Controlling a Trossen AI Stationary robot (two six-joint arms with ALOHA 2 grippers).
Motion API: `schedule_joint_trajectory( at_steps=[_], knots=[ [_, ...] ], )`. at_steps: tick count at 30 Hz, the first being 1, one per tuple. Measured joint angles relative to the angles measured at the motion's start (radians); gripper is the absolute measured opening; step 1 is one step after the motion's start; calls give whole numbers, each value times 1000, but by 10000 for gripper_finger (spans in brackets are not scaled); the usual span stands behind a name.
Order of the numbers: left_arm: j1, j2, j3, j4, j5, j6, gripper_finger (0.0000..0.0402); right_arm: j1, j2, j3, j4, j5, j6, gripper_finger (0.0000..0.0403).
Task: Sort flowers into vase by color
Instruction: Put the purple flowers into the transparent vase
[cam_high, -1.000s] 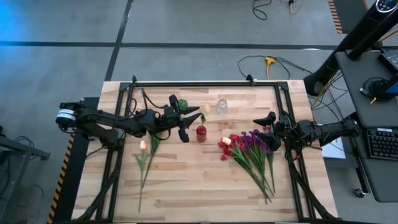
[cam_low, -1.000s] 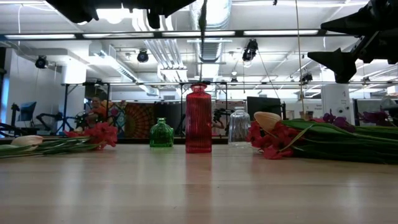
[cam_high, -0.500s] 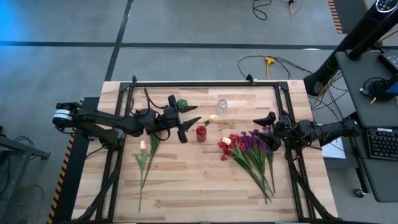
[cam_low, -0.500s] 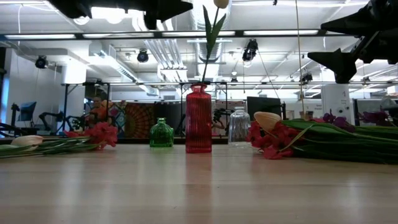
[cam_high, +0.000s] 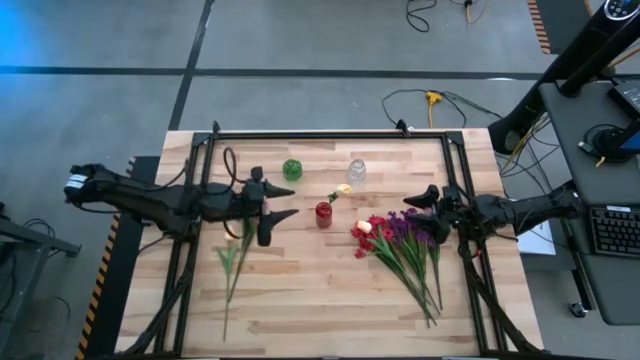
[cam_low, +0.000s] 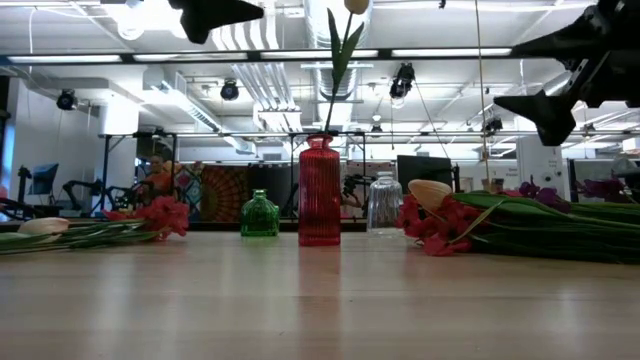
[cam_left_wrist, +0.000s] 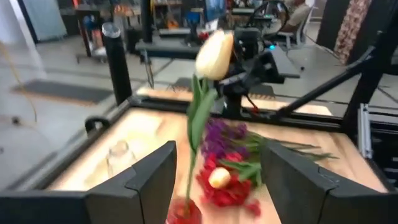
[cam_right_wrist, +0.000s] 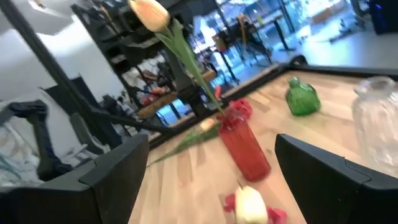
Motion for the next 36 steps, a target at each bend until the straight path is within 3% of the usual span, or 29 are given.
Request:
schedule_joint_trajectory(
  at_steps=[7,19,30,36],
  knots=[
    [-77,7,0,-175,-143,-155,212,0,169,132,-91,6,18,341],
    [-86,8,0,-427,-147,-358,212,0,542,519,-686,53,289,340],
    [-85,8,0,-449,-147,-323,212,63,825,697,-840,-193,543,316],
    [-85,7,0,-448,-175,-282,212,158,948,831,-969,-215,640,299]
  ],
)
